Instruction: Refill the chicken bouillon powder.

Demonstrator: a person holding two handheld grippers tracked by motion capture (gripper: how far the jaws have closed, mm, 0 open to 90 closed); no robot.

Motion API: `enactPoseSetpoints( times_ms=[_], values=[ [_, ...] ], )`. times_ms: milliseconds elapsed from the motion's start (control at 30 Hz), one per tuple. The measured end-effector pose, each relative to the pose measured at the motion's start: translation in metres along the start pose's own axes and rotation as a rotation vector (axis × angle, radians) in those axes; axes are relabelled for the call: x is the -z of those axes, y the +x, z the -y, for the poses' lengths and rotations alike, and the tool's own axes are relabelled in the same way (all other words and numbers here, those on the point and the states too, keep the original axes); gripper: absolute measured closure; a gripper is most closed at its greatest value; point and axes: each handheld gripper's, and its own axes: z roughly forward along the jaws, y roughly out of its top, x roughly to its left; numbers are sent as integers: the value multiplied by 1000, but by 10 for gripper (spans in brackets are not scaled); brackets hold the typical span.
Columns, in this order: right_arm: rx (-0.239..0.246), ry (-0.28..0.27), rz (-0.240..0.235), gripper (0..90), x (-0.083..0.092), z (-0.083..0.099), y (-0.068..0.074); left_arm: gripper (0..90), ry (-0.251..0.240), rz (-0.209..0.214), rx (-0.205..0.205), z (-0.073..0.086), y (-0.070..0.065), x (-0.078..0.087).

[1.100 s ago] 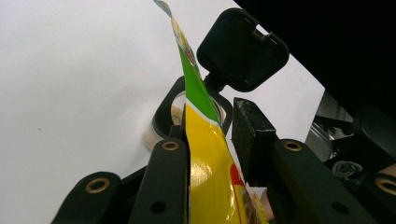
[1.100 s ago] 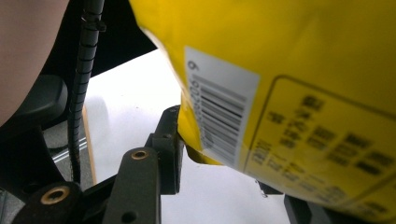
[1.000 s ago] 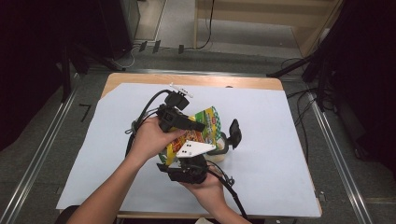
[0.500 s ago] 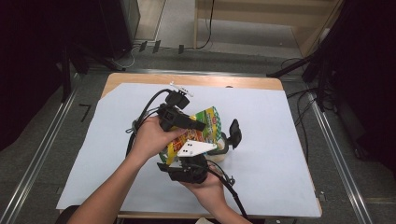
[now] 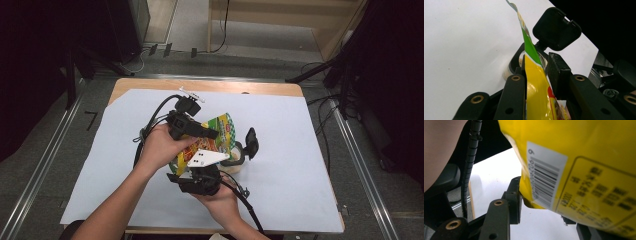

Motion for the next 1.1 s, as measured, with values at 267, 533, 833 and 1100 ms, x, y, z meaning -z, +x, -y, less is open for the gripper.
enactPoseSetpoints(
  times_ms=[267,533,833,1100],
  values=[
    [6,9,0,601,0,0,-2,756,4,2,-3,0,1,-2],
    [8,14,3,601,0,1,-2,765,5,-4,-3,0,1,-2],
    [10,20,2,600,0,1,-2,762,6,0,-2,1,2,-2],
    [6,16,1,598,0,1,-1,760,3,1,-1,1,1,-2]
  ],
)
